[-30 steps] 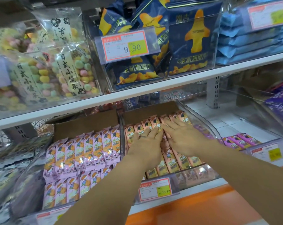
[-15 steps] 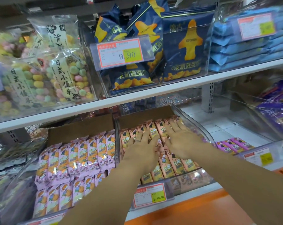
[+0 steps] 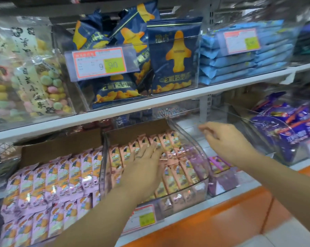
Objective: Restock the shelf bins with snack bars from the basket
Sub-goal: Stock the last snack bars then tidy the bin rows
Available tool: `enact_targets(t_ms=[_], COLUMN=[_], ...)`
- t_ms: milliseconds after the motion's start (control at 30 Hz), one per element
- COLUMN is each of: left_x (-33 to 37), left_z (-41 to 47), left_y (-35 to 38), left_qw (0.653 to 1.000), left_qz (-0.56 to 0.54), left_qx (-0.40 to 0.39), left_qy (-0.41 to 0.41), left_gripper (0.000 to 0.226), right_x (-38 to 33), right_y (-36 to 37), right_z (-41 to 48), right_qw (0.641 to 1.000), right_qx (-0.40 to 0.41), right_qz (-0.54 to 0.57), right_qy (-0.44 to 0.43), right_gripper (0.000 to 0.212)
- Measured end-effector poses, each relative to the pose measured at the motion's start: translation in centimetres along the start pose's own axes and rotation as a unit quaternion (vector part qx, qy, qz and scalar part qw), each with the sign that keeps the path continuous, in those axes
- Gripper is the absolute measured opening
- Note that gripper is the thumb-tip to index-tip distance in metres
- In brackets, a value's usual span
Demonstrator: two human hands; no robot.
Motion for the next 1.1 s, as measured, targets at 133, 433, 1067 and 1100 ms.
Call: enact_targets(t_ms=[133,433,1067,1100], left_x=[4.4,6.2,6.1,6.2], left_z=[-0.3,-1.0,-0.6,-0.7], left_y=[1.0,3.0,3.1,3.0], left_qw=[0.997,0.994,0.996,0.996], left_qz=[-0.064,-0.063,-0.049,-0.051], left_qx=[-0.035,-0.092,-0.068,-0.070], left_qy=[0.037,0.001,-0.001,0.001], left_gripper=[0.052,0.047,0.045,0.046], right_x=[7.6,8.4,-1.2,-1.7], right_y=[2.4,5.0,2.4,2.7], right_z=[-0.7,1.3,-5.3,-5.6], right_qw=[0.963,0.882,0.991,0.992], right_qx=[-0.221,-0.432,-0.123,-0.125], right_qz=[-0.108,-0.168,0.042,0.013], right_qy=[0.106,0.089,0.025,0.013], right_gripper=[0.038,0.070,0.044,0.049])
Point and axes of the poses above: each hand's wrist, its own z-axis towards the middle knuckle, its own y-axis out of the palm, x = y × z, the point moved 3 cm from there along z, towards the middle knuckle, and after that the axes turned 5 degrees about -y, right-handed, at the moved point
